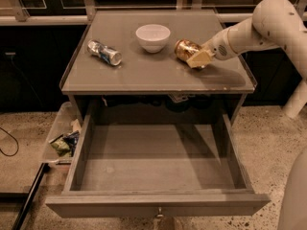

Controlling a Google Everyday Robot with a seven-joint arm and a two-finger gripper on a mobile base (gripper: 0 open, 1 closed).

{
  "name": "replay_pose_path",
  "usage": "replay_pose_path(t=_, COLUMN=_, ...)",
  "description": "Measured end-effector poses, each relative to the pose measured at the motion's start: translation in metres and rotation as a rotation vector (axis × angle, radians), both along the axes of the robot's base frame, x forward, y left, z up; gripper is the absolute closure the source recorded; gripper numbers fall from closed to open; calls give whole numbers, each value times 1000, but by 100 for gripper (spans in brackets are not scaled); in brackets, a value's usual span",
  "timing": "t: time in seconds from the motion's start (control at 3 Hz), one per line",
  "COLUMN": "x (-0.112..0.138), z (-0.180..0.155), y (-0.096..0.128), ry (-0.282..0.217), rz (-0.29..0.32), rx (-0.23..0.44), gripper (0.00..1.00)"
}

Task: Place orange can into top drawer

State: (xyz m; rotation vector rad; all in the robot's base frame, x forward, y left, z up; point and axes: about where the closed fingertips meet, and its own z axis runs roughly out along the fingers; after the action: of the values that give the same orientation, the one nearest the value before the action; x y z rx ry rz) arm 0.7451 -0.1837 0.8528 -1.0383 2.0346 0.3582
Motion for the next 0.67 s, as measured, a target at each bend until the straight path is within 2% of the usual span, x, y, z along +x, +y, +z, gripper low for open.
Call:
replay_pose_path(t=0.33, x=0, z=0, y=0, ry=0, rz=1, rx=0, gripper=100)
replay_pose_path(t=0.67, x=-2, z=-1, y=0, ry=3, rz=25, rx=-7, gripper=100)
